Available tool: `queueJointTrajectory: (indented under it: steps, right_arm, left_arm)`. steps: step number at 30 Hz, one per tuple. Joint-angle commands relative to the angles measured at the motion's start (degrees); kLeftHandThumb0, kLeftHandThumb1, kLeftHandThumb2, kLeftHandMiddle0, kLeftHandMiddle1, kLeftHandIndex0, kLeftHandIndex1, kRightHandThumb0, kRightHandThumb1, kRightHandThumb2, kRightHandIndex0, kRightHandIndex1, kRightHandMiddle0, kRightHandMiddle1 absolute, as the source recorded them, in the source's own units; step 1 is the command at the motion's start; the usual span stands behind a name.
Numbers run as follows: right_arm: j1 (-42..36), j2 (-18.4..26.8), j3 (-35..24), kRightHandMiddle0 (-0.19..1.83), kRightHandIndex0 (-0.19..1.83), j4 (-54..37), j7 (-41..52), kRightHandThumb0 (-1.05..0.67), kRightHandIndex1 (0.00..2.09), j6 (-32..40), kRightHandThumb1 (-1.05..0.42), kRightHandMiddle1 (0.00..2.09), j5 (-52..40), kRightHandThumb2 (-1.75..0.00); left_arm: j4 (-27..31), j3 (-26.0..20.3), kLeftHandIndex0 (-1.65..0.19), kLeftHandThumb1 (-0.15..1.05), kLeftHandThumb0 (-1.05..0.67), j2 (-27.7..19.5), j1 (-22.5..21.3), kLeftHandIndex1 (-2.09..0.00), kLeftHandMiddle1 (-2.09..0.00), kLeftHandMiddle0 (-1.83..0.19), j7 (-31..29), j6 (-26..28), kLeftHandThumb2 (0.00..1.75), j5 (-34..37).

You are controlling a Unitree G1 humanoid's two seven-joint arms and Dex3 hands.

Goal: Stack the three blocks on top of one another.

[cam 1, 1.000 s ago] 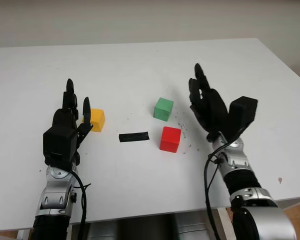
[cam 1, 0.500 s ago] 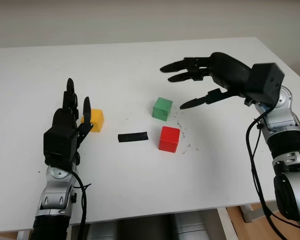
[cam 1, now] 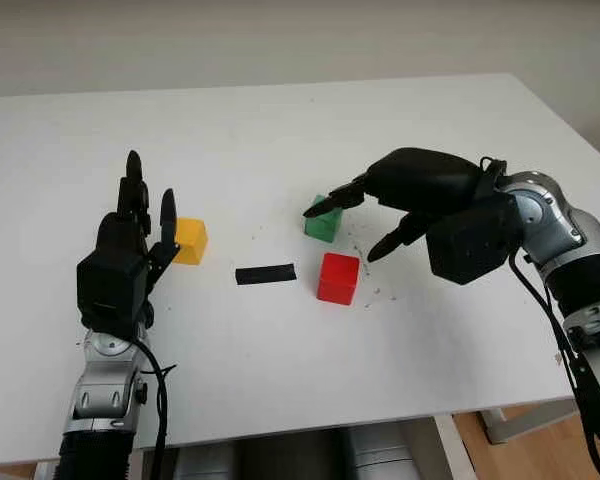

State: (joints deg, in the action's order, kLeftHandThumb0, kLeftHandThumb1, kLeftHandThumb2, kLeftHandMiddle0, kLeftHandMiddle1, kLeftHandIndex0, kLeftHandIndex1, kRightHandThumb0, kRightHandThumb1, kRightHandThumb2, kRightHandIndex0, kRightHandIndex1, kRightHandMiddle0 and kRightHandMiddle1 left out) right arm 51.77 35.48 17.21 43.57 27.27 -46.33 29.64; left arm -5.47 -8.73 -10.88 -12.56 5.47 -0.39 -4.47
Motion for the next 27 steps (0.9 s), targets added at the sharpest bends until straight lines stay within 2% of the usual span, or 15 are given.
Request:
queueJointTrajectory:
  steps: [1, 10, 16, 27]
  right_arm:
    - [-0.8, 0.0, 0.8, 0.5, 0.51, -0.7, -1.1, -0.14, 0.07, -0.5, -0.8, 0.09, 0.7, -0.07]
    - [-2.3, 0.6, 1.9, 0.5, 0.52, -3.0, -4.7, -0.15, 0.07, -2.8, -0.85, 0.08, 1.5, -0.06]
    - [-2.9, 3.0, -0.5, 0.48, 0.51, -7.9, -5.6, -0.19, 0.06, -3.0, -0.89, 0.07, 0.0, -0.07]
    - [-5.0, 7.6, -3.5, 0.5, 0.53, -16.0, -5.0, -0.2, 0.07, -4.1, -0.84, 0.08, -2.6, -0.05]
  left_arm:
    - [1.0, -0.1, 0.0, 1.05, -0.7, -0.4, 0.3, -0.01, -0.07, 0.01, -0.1, 0.1, 0.68, -0.1]
    - [-0.1, -0.3, 0.0, 1.05, -0.74, -0.3, -0.5, 0.0, -0.07, 0.0, 0.0, -0.4, 0.65, 0.1]
    - [0.1, -0.2, 0.0, 1.05, -0.72, -0.4, -0.6, 0.0, -0.07, 0.0, -0.1, -0.3, 0.66, -0.1]
    - [0.4, -0.2, 0.01, 1.05, -0.71, -0.4, -0.6, 0.0, -0.06, 0.01, -0.2, 0.3, 0.66, -0.1]
